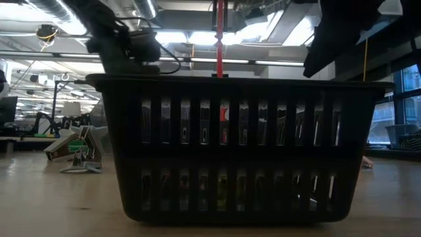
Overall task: Pick and place Stapler, Stapler remover, tape
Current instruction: Put the dark green tape into the black transparent bin
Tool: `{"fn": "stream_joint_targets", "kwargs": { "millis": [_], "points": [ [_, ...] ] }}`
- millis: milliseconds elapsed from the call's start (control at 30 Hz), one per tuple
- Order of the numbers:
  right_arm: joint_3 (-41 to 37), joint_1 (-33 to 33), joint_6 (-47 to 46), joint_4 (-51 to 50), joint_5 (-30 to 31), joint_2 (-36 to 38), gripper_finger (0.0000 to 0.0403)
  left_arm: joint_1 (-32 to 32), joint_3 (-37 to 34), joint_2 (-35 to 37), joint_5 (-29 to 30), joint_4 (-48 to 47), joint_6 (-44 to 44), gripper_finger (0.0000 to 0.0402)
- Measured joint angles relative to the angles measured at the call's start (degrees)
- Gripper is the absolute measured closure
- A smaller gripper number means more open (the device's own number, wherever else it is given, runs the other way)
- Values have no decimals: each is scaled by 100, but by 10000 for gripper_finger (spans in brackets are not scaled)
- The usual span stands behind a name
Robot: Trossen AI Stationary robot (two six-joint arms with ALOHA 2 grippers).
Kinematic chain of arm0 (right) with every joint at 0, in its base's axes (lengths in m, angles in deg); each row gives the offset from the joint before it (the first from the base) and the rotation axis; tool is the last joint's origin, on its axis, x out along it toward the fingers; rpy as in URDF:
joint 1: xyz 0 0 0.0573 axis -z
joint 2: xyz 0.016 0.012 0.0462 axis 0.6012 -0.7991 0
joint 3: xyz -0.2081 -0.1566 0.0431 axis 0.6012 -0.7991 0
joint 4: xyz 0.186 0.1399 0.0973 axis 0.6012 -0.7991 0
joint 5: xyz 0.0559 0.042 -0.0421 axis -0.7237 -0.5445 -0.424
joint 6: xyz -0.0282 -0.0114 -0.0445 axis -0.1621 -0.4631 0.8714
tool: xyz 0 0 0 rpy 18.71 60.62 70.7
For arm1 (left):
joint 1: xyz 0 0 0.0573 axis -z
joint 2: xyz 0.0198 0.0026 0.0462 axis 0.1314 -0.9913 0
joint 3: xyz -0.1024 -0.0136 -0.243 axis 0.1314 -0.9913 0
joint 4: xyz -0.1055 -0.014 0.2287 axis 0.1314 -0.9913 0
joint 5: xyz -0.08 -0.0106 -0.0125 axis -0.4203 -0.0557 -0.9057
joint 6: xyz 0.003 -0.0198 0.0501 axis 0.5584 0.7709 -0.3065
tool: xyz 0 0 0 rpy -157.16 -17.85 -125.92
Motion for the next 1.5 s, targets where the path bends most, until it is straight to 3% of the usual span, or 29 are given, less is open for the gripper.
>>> {"fn": "stream_joint_targets", "kwargs": {
  "millis": [133,533,733,900,967,1067,1300,1400,1500],
  "points": [
    [0,36,-2,0,15,0,183,-210,446,-393,585,-5,-119,206],
    [0,24,0,-19,-33,0,183,-1340,758,-1069,652,-423,125,206],
    [0,24,0,-43,-31,0,183,-1478,755,-547,931,-362,392,206],
    [0,24,-7,-46,-7,0,183,-1375,799,270,178,-172,467,206],
    [0,18,-25,-45,-27,0,183,-1253,934,636,288,-729,317,206],
    [0,8,-66,-51,-146,0,183,-1041,1270,1128,1115,-2058,218,206],
    [0,11,-21,60,-110,0,183,-815,1484,1751,2552,-4894,1469,206],
    [2,11,-15,116,0,0,183,-819,1481,1770,3233,-5487,1635,206],
    [2,11,-3,133,13,0,183,-814,1421,1770,3253,-5286,1153,206]
  ]
}}
